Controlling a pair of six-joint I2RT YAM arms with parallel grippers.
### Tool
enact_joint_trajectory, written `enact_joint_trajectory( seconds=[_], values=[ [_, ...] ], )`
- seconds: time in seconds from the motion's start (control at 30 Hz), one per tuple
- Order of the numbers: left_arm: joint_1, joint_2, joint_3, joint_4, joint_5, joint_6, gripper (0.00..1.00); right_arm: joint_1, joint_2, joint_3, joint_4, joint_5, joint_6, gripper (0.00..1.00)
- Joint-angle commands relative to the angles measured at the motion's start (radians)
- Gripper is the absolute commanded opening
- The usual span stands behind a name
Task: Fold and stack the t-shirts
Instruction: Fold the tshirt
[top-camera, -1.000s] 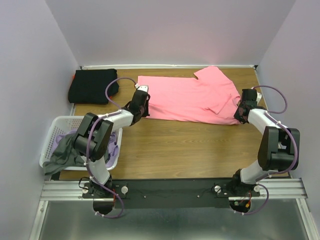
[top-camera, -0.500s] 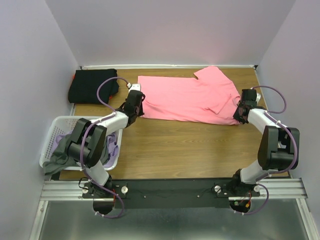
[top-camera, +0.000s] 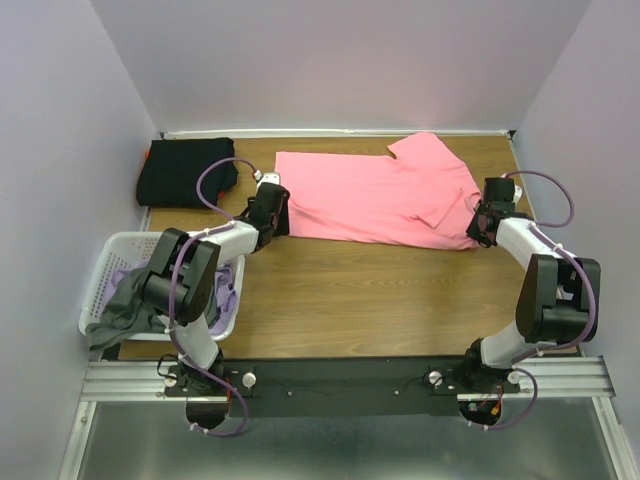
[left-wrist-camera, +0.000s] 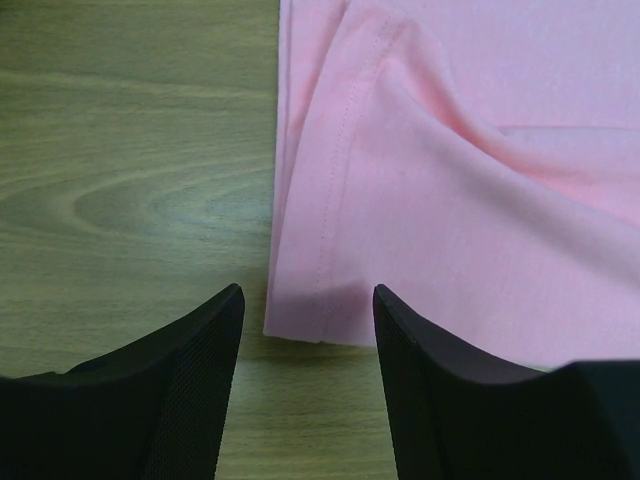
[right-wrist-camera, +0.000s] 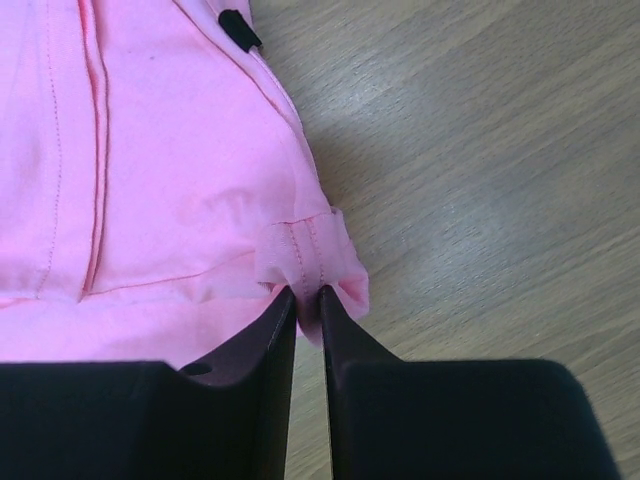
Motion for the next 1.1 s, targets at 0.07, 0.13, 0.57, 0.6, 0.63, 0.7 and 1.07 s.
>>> enact_joint_trajectory(
  seconds=[0.07, 0.13, 0.57, 0.6, 0.63, 0.7, 1.07],
  values=[
    [0.002, 0.043, 0.018, -0.028, 0.0, 0.009, 0.6, -0.01, -0.035, 0.007, -0.017, -0.019, 0.009, 0.22],
    [0.002, 0.047, 0.018, -0.034, -0.001, 0.007, 0.53, -0.01, -0.035, 0.007, -0.017, -0.02, 0.01, 0.22],
    [0.015, -0.007, -0.017, -0.019, -0.017, 0.022, 0.0, -0.01, -0.043, 0.007, -0.018, 0.025, -0.028, 0.17],
    [0.031, -0.03, -0.02, -0.019, -0.017, 0.024, 0.0, -0.008, -0.044, 0.005, -0.018, 0.047, -0.032, 0.14],
    [0.038, -0.041, -0.028, -0.017, -0.008, 0.025, 0.0, -0.01, -0.049, 0.002, -0.018, 0.056, -0.043, 0.08],
    [0.055, -0.07, -0.036, -0.014, 0.0, 0.032, 0.0, -0.008, -0.053, -0.004, -0.017, 0.068, -0.049, 0.02],
    [0.132, -0.13, -0.056, -0.005, 0.035, 0.047, 0.0, -0.01, -0.076, -0.004, -0.014, 0.162, -0.078, 0.02]
  ],
)
